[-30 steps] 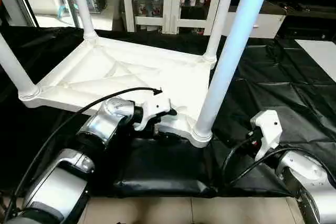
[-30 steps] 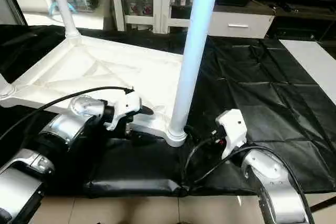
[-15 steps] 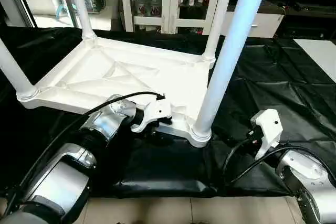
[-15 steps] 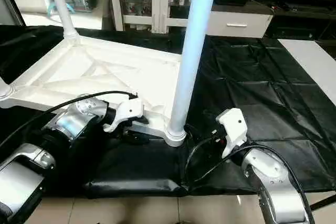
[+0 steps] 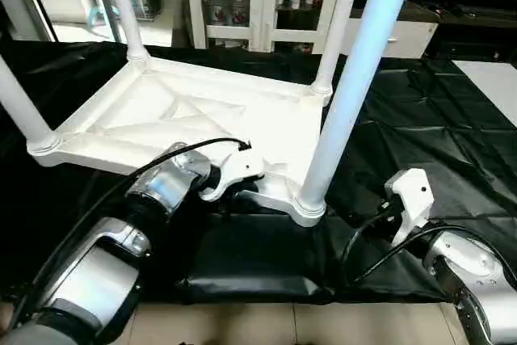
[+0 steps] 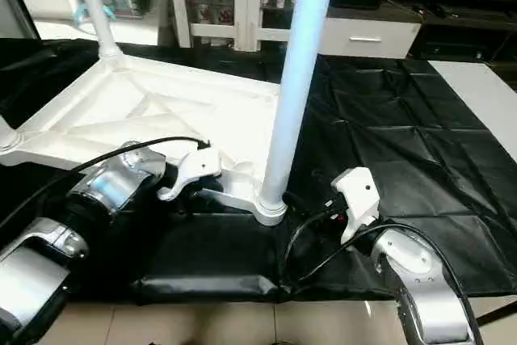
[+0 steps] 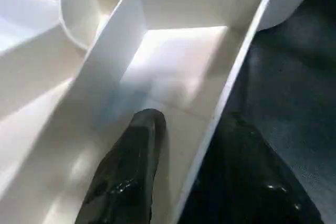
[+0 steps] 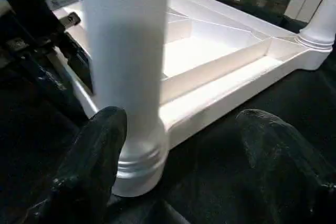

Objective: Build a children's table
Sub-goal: Rotate table base, then rotate leg to tighten

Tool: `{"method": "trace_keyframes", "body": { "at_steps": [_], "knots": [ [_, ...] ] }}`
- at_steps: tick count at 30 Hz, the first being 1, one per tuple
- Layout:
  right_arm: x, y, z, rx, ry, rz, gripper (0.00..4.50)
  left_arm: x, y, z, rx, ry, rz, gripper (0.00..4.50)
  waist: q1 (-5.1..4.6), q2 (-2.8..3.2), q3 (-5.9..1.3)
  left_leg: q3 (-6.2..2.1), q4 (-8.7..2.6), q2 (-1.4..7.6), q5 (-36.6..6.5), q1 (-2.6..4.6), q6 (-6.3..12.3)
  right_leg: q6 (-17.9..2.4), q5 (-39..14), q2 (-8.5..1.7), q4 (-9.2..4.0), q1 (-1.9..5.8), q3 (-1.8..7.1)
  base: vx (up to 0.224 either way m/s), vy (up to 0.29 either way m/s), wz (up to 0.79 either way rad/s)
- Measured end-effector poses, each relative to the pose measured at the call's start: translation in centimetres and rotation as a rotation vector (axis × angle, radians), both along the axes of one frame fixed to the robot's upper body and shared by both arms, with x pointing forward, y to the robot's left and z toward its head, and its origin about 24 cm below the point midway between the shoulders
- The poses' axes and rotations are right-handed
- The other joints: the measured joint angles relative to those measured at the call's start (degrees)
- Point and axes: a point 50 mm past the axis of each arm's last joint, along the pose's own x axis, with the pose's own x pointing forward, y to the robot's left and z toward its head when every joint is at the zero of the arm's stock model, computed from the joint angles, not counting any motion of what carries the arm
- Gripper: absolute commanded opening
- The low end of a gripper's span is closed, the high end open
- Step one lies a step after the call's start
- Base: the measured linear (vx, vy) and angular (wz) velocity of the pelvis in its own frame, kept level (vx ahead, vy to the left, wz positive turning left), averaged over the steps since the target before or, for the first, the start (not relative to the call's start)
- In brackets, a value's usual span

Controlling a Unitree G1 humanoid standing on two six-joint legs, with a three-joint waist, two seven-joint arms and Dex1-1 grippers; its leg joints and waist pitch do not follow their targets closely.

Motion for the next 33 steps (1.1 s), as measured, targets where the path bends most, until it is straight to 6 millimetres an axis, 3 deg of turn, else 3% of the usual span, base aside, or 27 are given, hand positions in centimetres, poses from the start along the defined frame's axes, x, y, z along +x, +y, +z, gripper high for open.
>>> {"method": "trace_keyframes", "body": {
  "at_steps": [11,19,28,33],
  "knots": [
    [0.2,-0.2,-0.4,0.0,0.016,-0.015,3.64,-0.7,-1.1,0.0,-0.023,-0.045,0.166,0.92,-1.9,-0.07,0.04,0.0,-0.19,0.06,-0.01,-0.38,0.01,-0.14,0.07,0.04,-0.04,-0.25,-0.11,0.0,0.0,0.0],
    [1.5,-0.7,0.1,0.005,0.004,-0.031,3.64,-2.5,-1.6,-0.1,-0.073,-0.071,0.053,0.8,-1.4,-0.06,0.02,0.01,-0.19,0.04,-0.02,-0.46,0.03,-0.19,0.05,0.02,-0.04,-0.48,-0.11,0.0,0.0,0.0],
    [2.7,-0.8,0.3,0.099,0.065,0.146,3.64,-3.0,-1.3,0.0,-0.073,-0.061,0.043,0.78,-1.53,-0.09,0.03,0.08,-0.08,0.02,-0.01,-0.58,0.06,-0.25,0.09,-0.03,0.02,-0.58,-0.05,0.0,0.0,0.0],
    [3.1,-0.3,0.9,0.114,0.089,0.28,3.64,-3.3,-1.9,-0.1,-0.075,-0.055,-0.011,0.76,-0.14,-0.15,0.01,0.09,-0.06,0.03,0.0,-0.59,0.06,-0.26,0.09,-0.04,0.02,-0.57,-0.05,0.0,0.0,0.0]
  ]
}}
